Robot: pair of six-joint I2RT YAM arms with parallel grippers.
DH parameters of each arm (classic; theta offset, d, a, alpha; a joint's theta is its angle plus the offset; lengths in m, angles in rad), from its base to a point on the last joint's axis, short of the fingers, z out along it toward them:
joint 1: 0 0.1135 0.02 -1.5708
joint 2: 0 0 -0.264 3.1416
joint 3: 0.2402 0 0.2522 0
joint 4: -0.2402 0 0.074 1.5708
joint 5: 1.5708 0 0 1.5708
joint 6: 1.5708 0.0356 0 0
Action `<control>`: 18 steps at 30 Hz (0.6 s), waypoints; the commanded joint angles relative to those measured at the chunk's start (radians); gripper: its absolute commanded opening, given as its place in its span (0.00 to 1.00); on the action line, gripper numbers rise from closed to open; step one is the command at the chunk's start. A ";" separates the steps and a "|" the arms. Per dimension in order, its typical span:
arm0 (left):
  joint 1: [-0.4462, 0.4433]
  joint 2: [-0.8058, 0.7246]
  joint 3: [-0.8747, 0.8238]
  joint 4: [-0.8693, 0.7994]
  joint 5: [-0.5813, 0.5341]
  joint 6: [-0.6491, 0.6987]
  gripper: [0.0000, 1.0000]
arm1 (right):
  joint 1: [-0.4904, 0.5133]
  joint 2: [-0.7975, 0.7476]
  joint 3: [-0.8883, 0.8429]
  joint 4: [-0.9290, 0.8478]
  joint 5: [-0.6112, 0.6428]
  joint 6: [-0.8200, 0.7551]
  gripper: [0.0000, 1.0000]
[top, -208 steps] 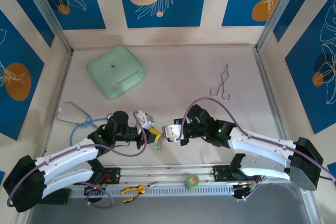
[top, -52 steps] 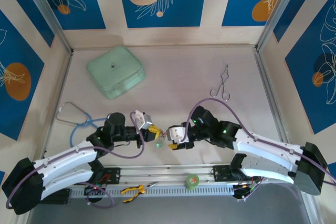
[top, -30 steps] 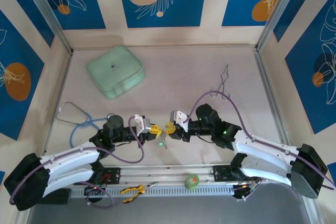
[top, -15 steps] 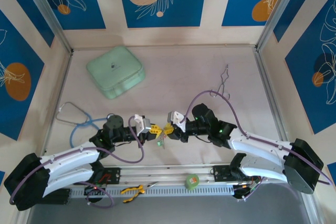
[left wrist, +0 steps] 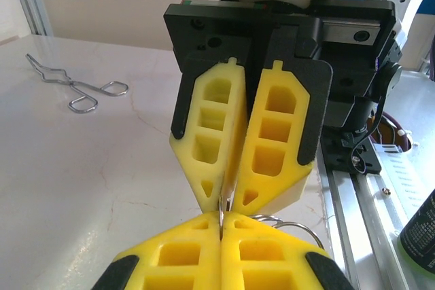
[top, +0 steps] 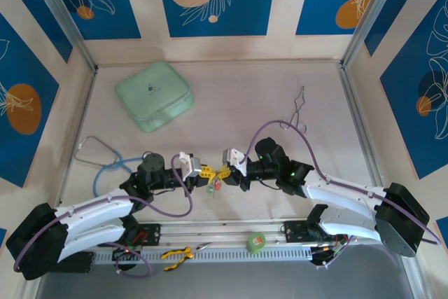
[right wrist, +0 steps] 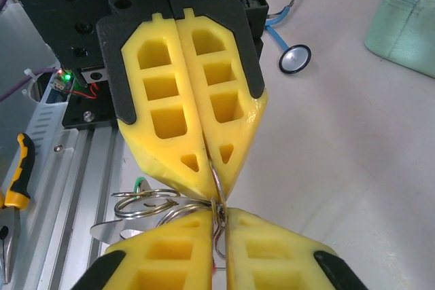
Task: Put the keys on the keyring
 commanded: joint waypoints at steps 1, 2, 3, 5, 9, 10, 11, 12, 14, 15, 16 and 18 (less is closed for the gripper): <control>-0.007 0.010 -0.006 0.073 0.068 -0.017 0.00 | -0.002 0.002 0.025 0.062 -0.044 -0.013 0.05; -0.007 0.013 -0.006 0.073 0.066 -0.019 0.00 | -0.002 0.003 0.027 0.059 -0.050 -0.016 0.01; -0.007 0.013 -0.006 0.072 0.065 -0.019 0.00 | -0.002 0.000 0.027 0.051 -0.057 -0.022 0.00; -0.007 0.014 -0.004 0.061 0.049 -0.022 0.00 | -0.002 -0.004 0.034 0.023 -0.061 -0.038 0.00; -0.006 -0.012 0.013 -0.043 -0.002 -0.003 0.18 | -0.006 -0.014 0.061 -0.087 -0.051 -0.098 0.00; -0.007 -0.022 0.024 -0.085 -0.007 0.013 0.20 | -0.008 -0.017 0.071 -0.117 -0.049 -0.114 0.00; -0.007 -0.036 0.036 -0.138 -0.011 0.031 0.20 | -0.008 -0.019 0.083 -0.155 -0.049 -0.131 0.00; -0.007 -0.045 0.049 -0.186 -0.013 0.051 0.20 | -0.012 -0.019 0.097 -0.197 -0.048 -0.153 0.00; -0.007 -0.062 0.073 -0.271 -0.015 0.085 0.20 | -0.014 -0.014 0.125 -0.260 -0.052 -0.184 0.00; -0.006 -0.066 0.086 -0.305 -0.014 0.101 0.19 | -0.014 -0.010 0.140 -0.291 -0.052 -0.198 0.00; -0.007 -0.067 0.099 -0.340 -0.009 0.118 0.18 | -0.014 -0.002 0.158 -0.322 -0.056 -0.213 0.00; -0.007 -0.064 0.122 -0.393 -0.007 0.143 0.16 | -0.014 0.015 0.194 -0.385 -0.062 -0.239 0.00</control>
